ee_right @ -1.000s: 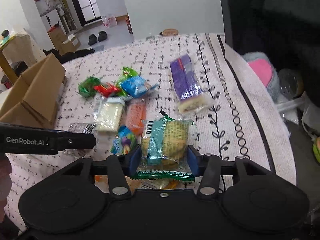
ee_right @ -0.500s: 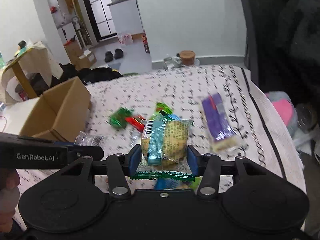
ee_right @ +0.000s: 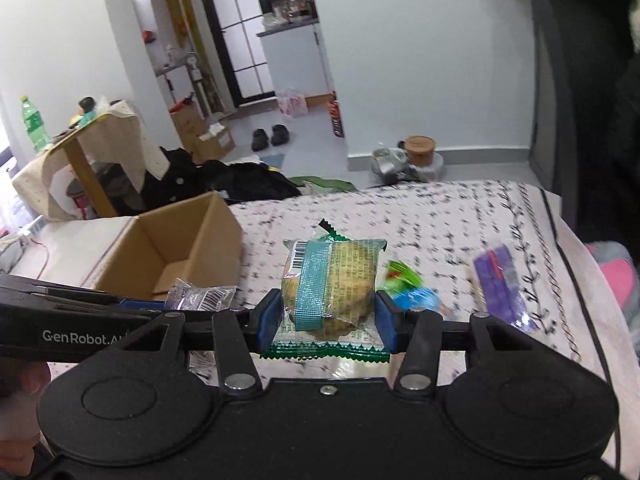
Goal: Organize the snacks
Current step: 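Lift purple bag with left gripper into the box while right gripper carries bread pack toward it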
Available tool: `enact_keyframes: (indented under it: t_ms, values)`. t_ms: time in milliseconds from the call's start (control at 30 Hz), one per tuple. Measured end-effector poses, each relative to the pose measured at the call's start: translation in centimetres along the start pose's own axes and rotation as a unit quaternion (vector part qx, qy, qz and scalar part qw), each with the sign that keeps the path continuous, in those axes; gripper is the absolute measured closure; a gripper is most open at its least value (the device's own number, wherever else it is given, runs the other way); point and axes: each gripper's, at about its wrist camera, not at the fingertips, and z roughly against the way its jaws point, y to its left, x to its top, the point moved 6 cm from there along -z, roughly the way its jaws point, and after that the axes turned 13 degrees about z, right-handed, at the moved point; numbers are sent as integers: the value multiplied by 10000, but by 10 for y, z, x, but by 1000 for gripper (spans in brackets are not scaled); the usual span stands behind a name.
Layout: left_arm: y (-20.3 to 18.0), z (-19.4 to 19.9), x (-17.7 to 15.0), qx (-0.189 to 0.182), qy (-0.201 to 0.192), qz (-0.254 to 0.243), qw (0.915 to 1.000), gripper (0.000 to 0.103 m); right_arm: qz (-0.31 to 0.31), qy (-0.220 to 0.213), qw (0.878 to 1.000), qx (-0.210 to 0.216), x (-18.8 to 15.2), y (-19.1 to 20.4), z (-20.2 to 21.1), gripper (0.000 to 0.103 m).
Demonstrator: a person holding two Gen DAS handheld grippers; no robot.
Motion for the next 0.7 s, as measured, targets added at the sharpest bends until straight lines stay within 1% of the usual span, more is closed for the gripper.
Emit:
enact_keyframes:
  t_ms: [133, 300, 567, 700]
  values:
    - [11, 8, 7, 67, -144, 91, 9998, 71, 60, -97, 9998, 182, 9, 12, -3, 55]
    - [32, 20, 17, 186, -376, 350, 9985, 72, 206, -171, 9990, 365, 21, 24, -12, 55]
    - [74, 30, 34, 602, -653, 755, 9932, 71, 465, -228, 9966, 633, 39, 51, -28, 55]
    - [93, 28, 39, 799, -693, 916, 9902, 71, 598, -207, 9949, 789, 45, 64, -40, 55]
